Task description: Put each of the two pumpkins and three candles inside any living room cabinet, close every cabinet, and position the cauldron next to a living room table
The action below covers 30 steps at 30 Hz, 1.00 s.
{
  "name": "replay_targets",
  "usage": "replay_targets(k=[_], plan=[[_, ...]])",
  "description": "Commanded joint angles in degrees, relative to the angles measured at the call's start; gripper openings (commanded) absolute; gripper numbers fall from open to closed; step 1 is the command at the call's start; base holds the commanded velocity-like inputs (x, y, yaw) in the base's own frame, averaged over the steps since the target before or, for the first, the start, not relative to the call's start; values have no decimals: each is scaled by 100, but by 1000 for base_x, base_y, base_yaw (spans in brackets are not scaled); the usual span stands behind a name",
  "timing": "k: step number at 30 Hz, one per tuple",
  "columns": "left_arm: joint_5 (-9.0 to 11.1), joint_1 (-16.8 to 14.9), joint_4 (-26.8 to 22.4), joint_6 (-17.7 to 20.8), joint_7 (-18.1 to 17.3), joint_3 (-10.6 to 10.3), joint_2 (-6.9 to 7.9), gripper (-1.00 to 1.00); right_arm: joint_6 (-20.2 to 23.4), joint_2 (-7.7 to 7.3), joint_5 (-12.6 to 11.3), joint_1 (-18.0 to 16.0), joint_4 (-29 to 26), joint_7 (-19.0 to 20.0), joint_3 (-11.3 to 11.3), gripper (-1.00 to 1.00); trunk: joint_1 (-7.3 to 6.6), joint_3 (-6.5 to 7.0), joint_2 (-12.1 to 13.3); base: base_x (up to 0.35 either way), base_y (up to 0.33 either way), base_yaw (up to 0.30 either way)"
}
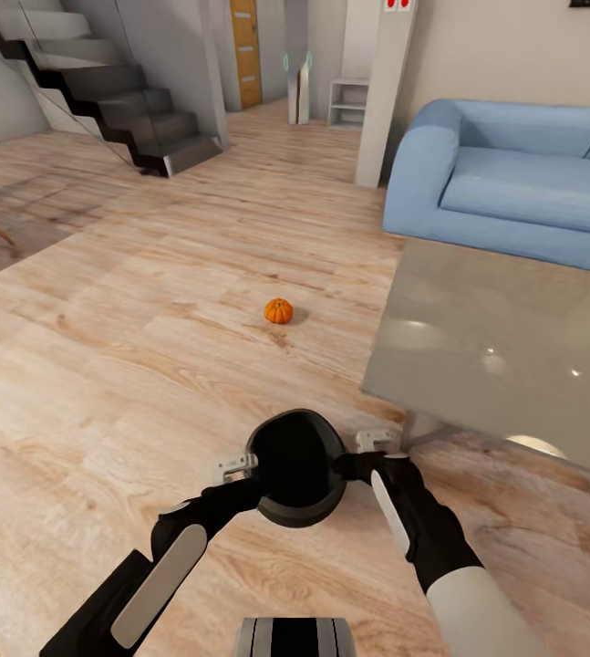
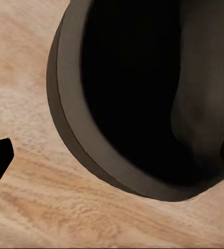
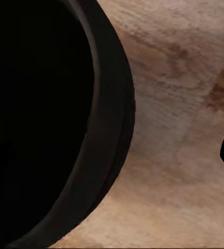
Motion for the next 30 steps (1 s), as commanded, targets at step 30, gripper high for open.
replay_targets(k=[30], plan=[[398, 1405, -326, 158, 89, 1565, 99, 100, 589, -221, 8, 1764, -3436, 15, 396, 100, -4, 7, -2, -241, 8, 6]])
